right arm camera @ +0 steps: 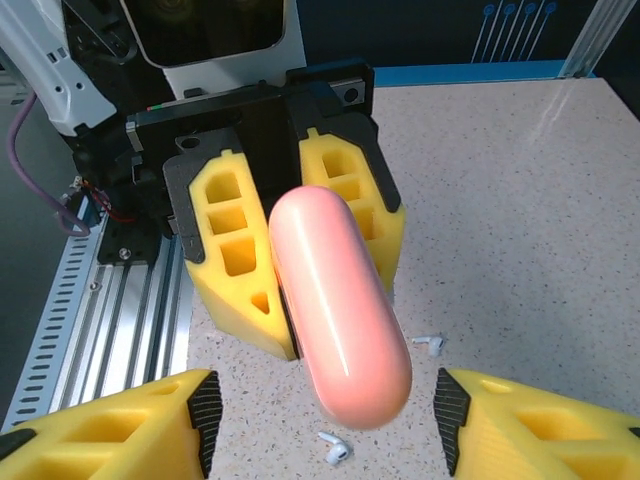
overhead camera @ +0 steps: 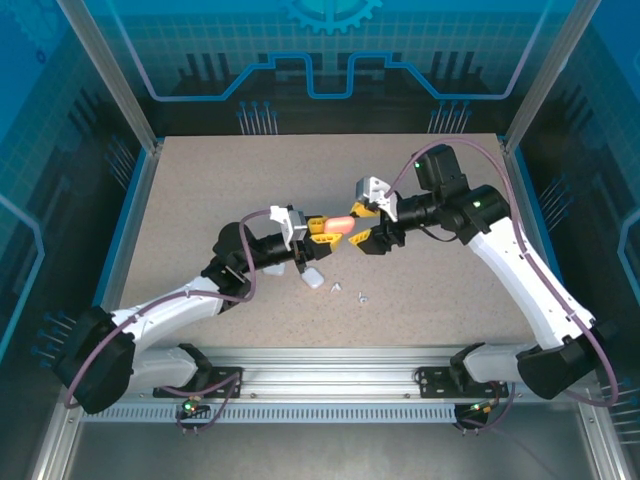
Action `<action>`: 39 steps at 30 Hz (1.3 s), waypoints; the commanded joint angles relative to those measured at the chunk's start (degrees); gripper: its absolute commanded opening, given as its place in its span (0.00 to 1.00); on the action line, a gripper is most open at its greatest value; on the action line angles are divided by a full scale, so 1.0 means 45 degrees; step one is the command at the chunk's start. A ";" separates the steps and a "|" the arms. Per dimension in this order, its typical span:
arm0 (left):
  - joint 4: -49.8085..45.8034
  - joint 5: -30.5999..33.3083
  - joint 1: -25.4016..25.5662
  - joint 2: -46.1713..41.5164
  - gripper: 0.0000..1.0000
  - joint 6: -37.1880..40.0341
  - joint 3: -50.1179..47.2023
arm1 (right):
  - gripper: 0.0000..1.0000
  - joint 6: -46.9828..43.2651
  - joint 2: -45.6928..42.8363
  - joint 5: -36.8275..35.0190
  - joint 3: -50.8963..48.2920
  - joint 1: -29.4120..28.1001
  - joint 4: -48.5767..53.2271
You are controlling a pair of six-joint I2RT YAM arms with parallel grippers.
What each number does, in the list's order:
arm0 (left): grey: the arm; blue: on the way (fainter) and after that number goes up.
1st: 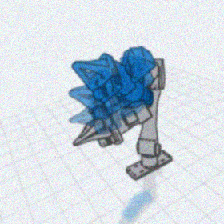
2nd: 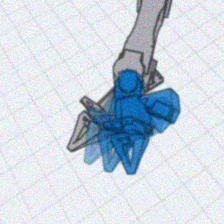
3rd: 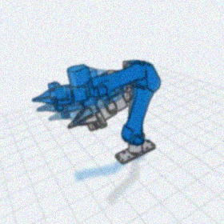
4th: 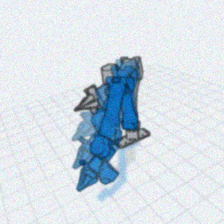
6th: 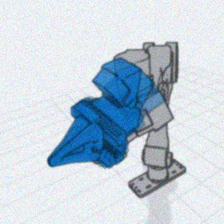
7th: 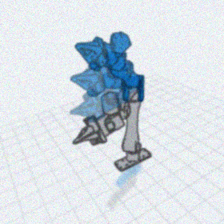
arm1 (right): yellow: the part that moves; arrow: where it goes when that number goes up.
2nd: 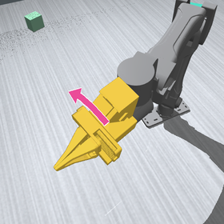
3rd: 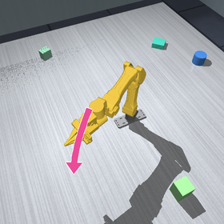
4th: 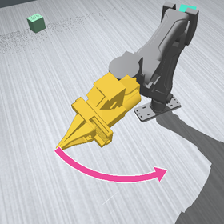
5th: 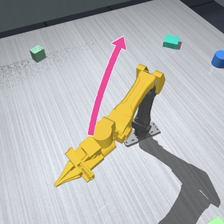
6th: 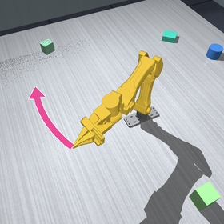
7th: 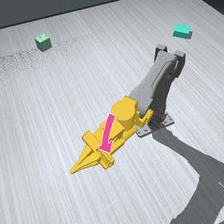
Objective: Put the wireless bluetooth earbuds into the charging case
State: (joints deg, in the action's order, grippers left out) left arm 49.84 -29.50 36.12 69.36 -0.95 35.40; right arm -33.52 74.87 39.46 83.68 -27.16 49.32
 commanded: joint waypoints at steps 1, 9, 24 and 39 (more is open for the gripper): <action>0.0143 -0.0344 -0.0053 -0.0219 0.14 0.0322 -0.0112 | 0.57 0.0013 0.0246 0.0423 0.0299 -0.0229 0.0064; 0.0038 -0.0263 -0.0038 -0.0279 0.14 0.0369 -0.0132 | 0.37 0.0008 0.0432 0.0630 0.0561 -0.0249 0.0118; -0.0413 0.1036 -0.0038 -0.0603 0.63 0.0876 -0.0336 | 0.18 0.1798 0.0002 0.0481 -0.0047 0.0263 -0.0597; -0.3074 0.3906 -0.0070 -0.3004 0.99 0.3111 -0.0572 | 0.18 0.7851 0.1957 -0.4253 -0.3146 0.1448 -0.2522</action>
State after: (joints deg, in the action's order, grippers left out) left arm 39.16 -16.36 36.05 58.13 9.37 33.56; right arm -6.35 79.66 25.65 70.83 -21.37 39.81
